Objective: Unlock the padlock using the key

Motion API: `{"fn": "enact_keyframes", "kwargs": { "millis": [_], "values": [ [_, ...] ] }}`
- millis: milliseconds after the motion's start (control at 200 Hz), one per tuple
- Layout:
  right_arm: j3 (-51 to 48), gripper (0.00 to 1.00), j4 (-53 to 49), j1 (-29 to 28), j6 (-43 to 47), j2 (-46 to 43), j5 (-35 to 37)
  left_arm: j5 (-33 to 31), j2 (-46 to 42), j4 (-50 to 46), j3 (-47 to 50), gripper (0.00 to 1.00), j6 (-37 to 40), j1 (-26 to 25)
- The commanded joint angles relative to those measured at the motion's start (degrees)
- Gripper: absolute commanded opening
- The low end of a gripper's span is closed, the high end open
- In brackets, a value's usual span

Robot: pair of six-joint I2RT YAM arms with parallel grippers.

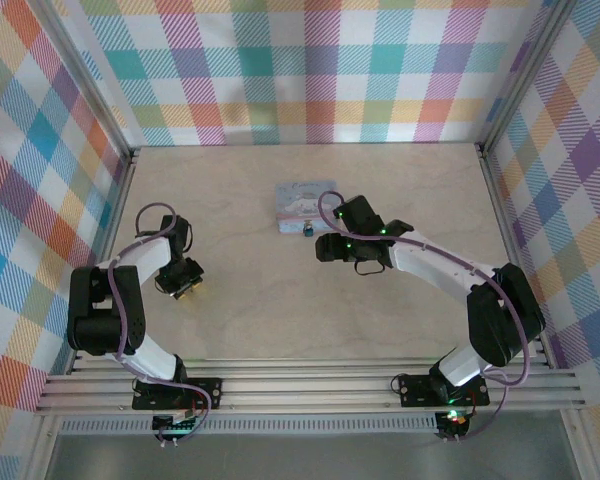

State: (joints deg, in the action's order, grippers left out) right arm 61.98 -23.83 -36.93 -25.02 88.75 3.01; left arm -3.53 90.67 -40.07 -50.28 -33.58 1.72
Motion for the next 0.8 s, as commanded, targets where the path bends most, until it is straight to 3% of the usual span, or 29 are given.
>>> {"fn": "enact_keyframes", "kwargs": {
  "millis": [0,295,470,605,795],
  "values": [
    [-0.1,0.73,-0.2,-0.2,0.4,1.0,2.1,-0.2,1.1,0.6,-1.6,0.34,0.5,0.9],
    [0.3,0.73,-0.3,-0.2,0.8,2.0,1.8,0.5,3.1,1.6,-1.8,0.32,1.8,0.9],
    [0.0,0.74,-0.5,0.1,0.7,1.3,1.9,3.0,2.9,3.4,-0.3,0.18,3.7,0.8],
    [-1.8,0.73,0.5,3.8,-2.0,-0.1,-3.6,5.5,2.6,4.3,0.8,0.00,6.8,0.6],
    [-5.7,0.73,3.0,9.8,-5.5,-3.7,-10.0,9.9,-0.3,4.6,1.8,0.00,12.0,-2.6]
  ]
}}
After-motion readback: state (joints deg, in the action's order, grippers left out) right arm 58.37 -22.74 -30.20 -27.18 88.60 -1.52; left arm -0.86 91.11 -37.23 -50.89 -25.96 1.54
